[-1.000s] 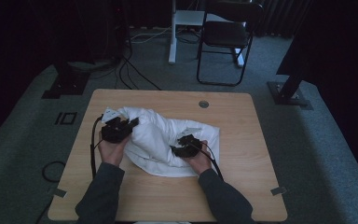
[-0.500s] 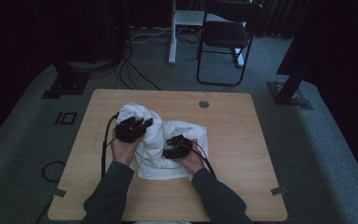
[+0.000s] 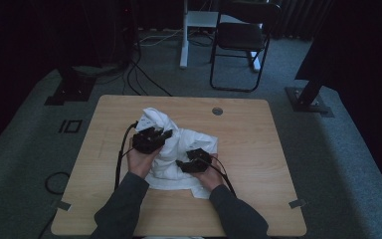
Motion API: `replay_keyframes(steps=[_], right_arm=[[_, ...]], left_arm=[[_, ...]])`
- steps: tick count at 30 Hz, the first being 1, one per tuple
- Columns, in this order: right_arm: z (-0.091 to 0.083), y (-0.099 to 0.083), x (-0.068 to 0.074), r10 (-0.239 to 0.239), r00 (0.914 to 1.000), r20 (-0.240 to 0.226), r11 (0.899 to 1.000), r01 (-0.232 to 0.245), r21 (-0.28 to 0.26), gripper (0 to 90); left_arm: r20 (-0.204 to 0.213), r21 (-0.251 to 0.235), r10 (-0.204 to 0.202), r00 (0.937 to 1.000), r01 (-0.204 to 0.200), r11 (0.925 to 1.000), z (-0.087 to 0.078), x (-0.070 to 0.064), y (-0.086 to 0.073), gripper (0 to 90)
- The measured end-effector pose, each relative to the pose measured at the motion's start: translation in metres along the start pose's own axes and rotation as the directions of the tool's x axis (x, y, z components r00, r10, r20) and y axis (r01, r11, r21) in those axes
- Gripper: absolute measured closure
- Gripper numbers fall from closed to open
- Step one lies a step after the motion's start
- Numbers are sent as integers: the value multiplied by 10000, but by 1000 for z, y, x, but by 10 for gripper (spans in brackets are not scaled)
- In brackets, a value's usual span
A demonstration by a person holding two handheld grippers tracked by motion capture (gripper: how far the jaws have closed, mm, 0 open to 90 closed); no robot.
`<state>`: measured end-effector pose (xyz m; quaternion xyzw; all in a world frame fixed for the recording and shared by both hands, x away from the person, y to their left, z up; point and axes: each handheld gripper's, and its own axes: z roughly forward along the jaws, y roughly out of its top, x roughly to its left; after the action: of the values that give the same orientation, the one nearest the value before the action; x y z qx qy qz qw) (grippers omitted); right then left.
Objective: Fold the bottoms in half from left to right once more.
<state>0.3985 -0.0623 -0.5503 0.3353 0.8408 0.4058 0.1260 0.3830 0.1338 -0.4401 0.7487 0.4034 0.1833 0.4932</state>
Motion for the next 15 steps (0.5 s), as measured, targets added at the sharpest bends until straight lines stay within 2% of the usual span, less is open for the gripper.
replay_keyframes(steps=[2,4,5,7,9,12,14,15], right_arm=[[-9,2,0,-317,9988,-366,9993,311,-189,352],[-27,-2,-8,-153,9965,-820,9959,79,-904,355],[-37,-5,-13,0,9975,-712,9930,-85,-1181,356],[-54,-13,-24,252,9997,-28,9903,-254,-1363,369],[-63,-22,-39,681,9952,708,9933,-609,-986,388],[-61,-30,-51,945,9878,1240,9947,-887,-514,440],[-52,-33,-54,844,9861,1433,9964,-832,-144,463],[-47,-33,-55,810,9865,1424,9966,-820,11,469]], left_arm=[[98,119,117,9999,-118,9999,4,-4,-3,811],[147,244,317,9994,-321,9992,6,-9,-5,811],[176,286,395,9991,-400,9988,8,-12,-7,810],[289,376,546,9981,-557,9977,13,-18,-9,810],[413,534,721,9965,-743,9958,19,-26,-13,809],[569,702,973,9936,-1012,9924,30,-38,-17,808],[681,753,995,9927,-1046,9917,33,-42,-19,808],[810,789,1056,9911,-1119,9906,36,-48,-20,808]])
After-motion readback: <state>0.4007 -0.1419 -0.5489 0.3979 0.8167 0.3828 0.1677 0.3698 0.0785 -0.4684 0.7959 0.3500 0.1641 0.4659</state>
